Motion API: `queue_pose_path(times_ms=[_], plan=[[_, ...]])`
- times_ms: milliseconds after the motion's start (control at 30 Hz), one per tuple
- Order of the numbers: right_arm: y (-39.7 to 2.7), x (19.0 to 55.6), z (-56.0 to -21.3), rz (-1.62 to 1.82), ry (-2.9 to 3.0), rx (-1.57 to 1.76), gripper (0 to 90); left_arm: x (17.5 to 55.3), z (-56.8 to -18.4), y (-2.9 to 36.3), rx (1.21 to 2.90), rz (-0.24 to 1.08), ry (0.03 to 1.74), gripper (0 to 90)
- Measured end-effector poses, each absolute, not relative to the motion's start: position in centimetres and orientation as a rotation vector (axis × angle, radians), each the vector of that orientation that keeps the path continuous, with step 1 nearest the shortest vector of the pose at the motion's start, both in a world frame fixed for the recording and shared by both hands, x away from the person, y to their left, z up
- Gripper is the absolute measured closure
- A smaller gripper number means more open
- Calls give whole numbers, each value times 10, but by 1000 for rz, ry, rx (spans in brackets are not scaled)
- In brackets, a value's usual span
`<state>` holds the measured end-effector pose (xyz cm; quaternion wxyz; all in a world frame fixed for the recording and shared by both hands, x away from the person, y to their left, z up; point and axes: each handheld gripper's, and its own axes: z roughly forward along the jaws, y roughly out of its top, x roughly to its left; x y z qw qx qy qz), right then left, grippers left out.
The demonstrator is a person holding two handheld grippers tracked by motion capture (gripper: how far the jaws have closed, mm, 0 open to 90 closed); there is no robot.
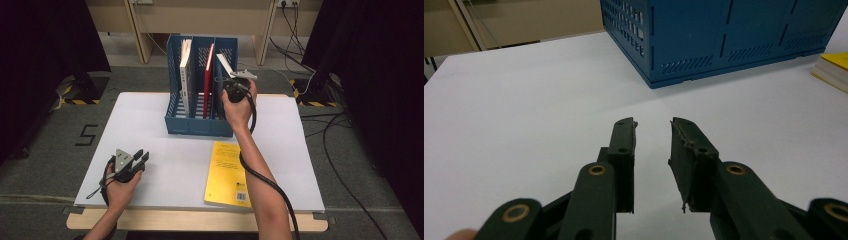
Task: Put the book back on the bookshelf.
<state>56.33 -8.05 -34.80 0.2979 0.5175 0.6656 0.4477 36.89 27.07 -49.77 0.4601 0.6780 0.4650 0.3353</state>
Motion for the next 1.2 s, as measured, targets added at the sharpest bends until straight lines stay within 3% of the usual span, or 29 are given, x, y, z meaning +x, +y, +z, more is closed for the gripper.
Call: queue_pose_path(times_ms=[400,1200], plan=[[-78,546,-354,1204,1774,1366,707,368,-498,272,1652,809,1155,708],[-88,533,-345,1265,1759,1402,509,368,-498,272,1658,814,1154,705]])
